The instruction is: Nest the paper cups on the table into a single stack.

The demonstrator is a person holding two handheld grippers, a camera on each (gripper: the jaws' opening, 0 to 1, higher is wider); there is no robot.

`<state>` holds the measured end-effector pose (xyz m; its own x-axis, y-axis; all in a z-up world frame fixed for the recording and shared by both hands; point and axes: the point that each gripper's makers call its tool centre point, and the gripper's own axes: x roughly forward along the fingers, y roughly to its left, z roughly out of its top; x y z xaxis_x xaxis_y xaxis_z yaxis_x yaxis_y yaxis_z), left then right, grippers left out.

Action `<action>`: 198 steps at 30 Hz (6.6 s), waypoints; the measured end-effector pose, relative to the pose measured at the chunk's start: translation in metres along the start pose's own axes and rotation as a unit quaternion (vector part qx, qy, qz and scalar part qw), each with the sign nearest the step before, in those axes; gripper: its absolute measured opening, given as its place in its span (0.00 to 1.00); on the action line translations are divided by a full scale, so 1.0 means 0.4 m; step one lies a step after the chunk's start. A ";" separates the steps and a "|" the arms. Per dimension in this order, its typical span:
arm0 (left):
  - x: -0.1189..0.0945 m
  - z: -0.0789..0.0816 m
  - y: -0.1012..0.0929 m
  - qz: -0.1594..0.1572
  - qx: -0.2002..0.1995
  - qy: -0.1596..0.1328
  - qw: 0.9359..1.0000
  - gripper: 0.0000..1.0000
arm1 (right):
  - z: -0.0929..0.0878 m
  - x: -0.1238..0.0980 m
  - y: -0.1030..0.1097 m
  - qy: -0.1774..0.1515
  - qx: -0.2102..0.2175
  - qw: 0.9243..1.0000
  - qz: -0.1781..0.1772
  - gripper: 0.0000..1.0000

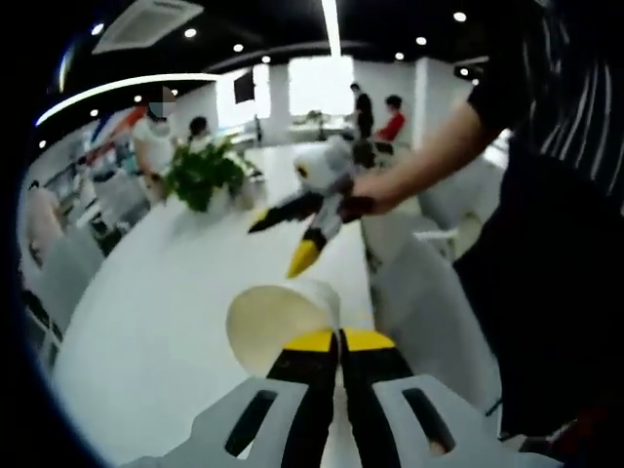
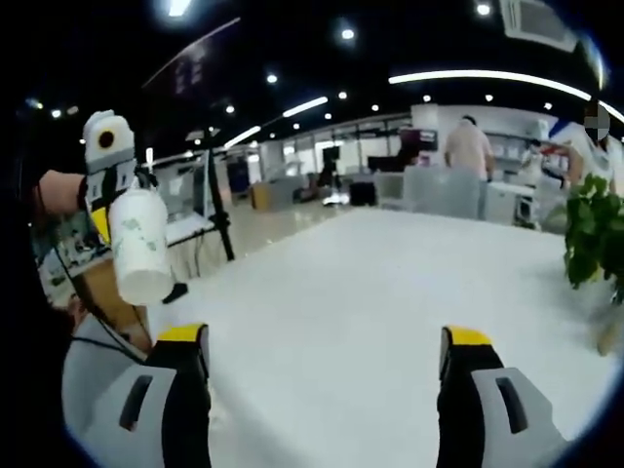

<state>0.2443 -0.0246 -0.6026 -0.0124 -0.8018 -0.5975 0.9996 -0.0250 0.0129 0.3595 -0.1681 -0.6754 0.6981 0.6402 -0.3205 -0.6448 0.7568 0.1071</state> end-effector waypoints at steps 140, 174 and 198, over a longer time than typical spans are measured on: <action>0.236 -0.268 -0.079 -0.154 0.243 0.250 0.925 0.12 | -0.104 -0.100 -0.049 -0.013 0.088 0.995 -0.036 0.92; 0.216 -0.186 -0.038 -0.064 0.114 0.105 0.986 0.49 | -0.121 -0.076 -0.032 -0.001 0.094 0.995 -0.028 0.96; 0.132 -0.234 0.069 0.039 -0.016 0.031 0.999 0.94 | -0.161 -0.071 -0.009 0.037 0.055 0.998 -0.010 1.00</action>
<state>0.2735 -0.0116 -0.7087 0.0654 -0.7623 -0.6439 0.9978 0.0547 0.0365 0.3218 -0.1974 -0.7271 0.6825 0.6171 -0.3916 -0.5909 0.7813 0.2011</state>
